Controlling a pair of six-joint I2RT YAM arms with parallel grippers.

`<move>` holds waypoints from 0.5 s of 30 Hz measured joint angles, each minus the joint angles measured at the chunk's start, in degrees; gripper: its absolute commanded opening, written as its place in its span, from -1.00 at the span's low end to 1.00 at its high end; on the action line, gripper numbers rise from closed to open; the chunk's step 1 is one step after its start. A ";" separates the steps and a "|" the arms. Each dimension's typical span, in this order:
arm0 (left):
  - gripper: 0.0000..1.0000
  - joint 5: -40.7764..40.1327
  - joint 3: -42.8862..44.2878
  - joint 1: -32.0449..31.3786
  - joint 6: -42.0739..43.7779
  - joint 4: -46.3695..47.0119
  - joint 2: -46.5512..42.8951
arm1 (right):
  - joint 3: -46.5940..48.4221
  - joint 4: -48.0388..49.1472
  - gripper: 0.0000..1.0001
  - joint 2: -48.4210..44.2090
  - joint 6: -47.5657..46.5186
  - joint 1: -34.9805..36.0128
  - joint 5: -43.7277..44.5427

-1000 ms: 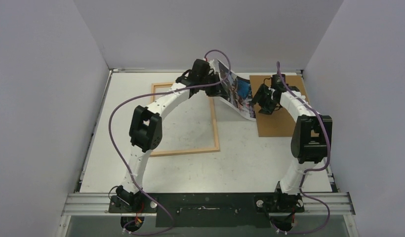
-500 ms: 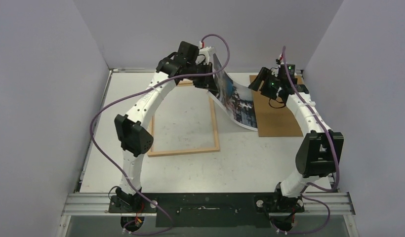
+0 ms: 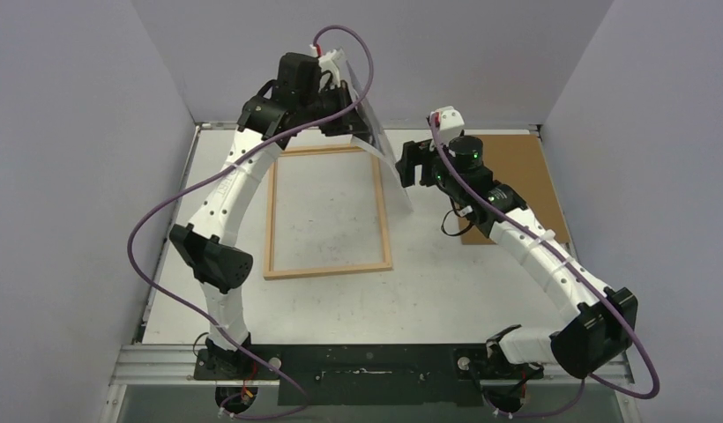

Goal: Put the photo into the frame

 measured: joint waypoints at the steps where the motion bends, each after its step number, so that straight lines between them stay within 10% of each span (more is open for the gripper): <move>1: -1.00 -0.39 -0.39 0.31 -1.14 0.90 -0.70 | -1.22 1.40 0.68 -0.98 -1.16 1.09 0.61; 15: -1.00 -0.59 -1.18 4.46 -13.62 5.14 -3.56 | -8.52 21.59 0.66 0.04 -20.41 14.45 10.34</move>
